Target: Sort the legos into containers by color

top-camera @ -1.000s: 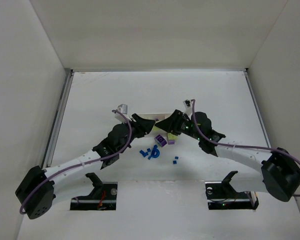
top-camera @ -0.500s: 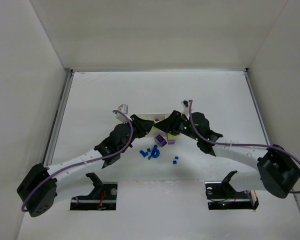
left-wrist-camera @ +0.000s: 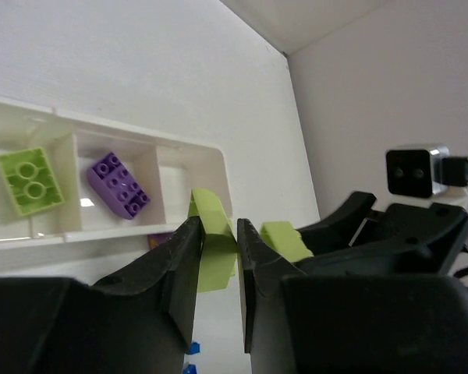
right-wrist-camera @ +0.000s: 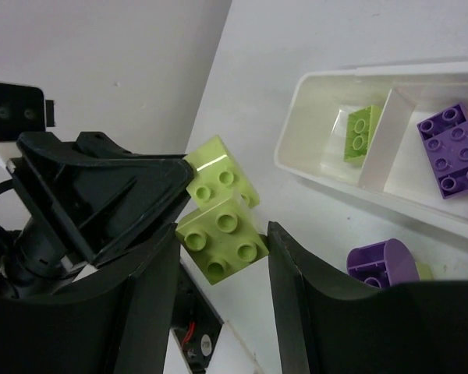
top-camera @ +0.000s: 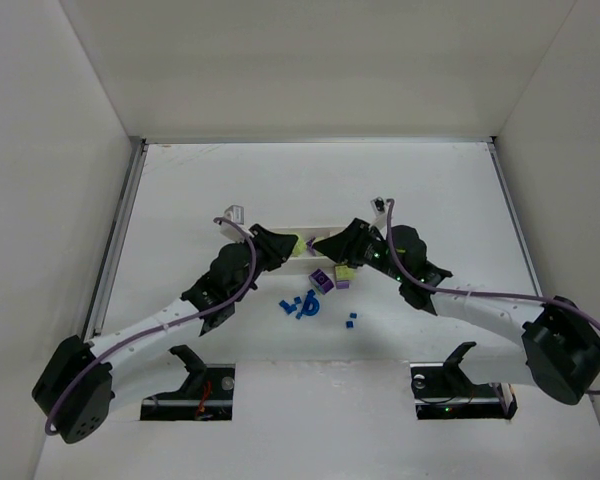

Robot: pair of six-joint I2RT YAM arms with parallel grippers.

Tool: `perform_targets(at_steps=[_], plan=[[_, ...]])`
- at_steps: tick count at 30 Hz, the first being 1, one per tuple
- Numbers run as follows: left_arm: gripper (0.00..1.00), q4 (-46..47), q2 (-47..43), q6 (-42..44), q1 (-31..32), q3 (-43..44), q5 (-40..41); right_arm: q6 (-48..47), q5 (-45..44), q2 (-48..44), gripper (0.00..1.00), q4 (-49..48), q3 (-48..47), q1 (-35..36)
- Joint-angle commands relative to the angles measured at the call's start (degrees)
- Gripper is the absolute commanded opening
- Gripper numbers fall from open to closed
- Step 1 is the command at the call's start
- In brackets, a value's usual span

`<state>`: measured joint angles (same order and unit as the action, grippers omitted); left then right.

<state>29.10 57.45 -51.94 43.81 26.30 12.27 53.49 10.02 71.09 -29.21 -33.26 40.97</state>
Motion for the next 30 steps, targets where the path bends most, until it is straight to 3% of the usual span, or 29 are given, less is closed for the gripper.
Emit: perform_targets(at_steps=[1,7,19,26,30], plan=[[0.09,-0.36,-2.43,1.49,-1.93,-1.26,1.79,-1.37,-0.7,-1.48,0.26,-4.19,-0.06,-0.41],[0.1,-0.54,-2.35,3.51,-5.01,-0.91,2.4,-1.9,-1.23,-1.13,0.26,-3.92,-0.05,-0.59],[0.16,4.12,10.22,9.84,-7.21,3.75,6.97,-5.68,-7.12,2.65,0.26,0.73,-3.21,2.22],[0.42,5.97,11.81,10.99,-7.65,4.37,8.21,-7.18,-8.26,9.14,0.26,1.17,-7.52,3.81],[0.46,5.18,9.0,10.99,-8.61,3.23,8.21,-8.32,-9.31,13.71,0.26,1.26,-10.59,4.68]])
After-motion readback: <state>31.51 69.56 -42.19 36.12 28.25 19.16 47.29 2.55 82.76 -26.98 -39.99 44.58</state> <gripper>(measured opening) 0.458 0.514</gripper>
